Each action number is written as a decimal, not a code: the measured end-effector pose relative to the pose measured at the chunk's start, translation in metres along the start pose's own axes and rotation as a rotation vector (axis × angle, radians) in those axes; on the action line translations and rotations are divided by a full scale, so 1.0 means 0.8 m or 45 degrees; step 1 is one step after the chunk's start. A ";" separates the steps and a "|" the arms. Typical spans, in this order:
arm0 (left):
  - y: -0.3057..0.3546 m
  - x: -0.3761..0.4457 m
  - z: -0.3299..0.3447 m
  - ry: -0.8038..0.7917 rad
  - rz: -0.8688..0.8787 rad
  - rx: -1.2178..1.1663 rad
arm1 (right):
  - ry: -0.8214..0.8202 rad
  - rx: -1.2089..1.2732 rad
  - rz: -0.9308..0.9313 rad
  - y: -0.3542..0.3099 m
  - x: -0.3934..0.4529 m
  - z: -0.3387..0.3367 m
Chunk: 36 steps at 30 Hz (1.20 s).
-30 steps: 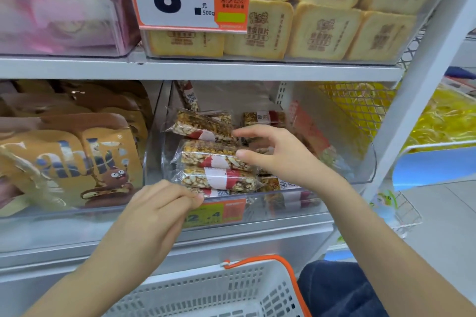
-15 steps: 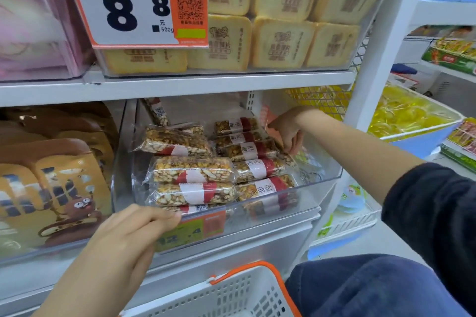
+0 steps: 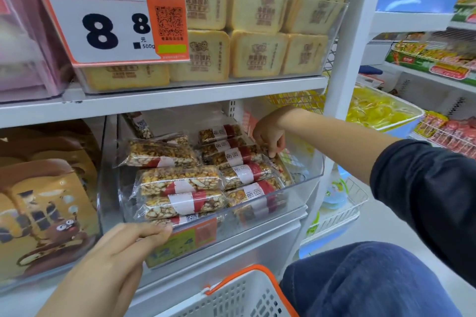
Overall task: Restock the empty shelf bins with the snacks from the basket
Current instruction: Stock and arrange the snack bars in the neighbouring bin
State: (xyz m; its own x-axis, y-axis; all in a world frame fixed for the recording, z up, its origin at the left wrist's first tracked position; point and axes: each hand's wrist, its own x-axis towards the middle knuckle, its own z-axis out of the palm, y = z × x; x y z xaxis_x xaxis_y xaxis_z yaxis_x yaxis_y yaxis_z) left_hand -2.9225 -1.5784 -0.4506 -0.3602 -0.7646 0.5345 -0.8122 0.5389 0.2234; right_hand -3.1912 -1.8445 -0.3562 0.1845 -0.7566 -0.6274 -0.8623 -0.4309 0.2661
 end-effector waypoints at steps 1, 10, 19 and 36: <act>0.001 0.002 0.000 -0.043 0.006 -0.037 | 0.016 -0.028 0.003 0.000 -0.007 0.002; -0.002 -0.002 0.011 -0.025 -0.021 -0.020 | 0.157 0.097 0.041 0.025 -0.086 0.029; -0.002 -0.013 0.015 -0.090 -0.074 -0.021 | 0.498 0.373 -0.085 0.030 -0.157 0.069; 0.009 -0.014 0.011 -0.103 -0.129 -0.041 | 0.708 0.753 -0.419 -0.030 -0.111 0.115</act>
State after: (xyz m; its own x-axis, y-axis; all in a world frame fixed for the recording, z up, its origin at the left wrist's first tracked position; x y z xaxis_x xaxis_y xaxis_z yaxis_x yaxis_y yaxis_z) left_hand -2.9285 -1.5688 -0.4620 -0.3139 -0.8411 0.4405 -0.8316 0.4674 0.2999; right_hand -3.2303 -1.7212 -0.3743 0.5375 -0.8352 -0.1164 -0.7994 -0.4608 -0.3855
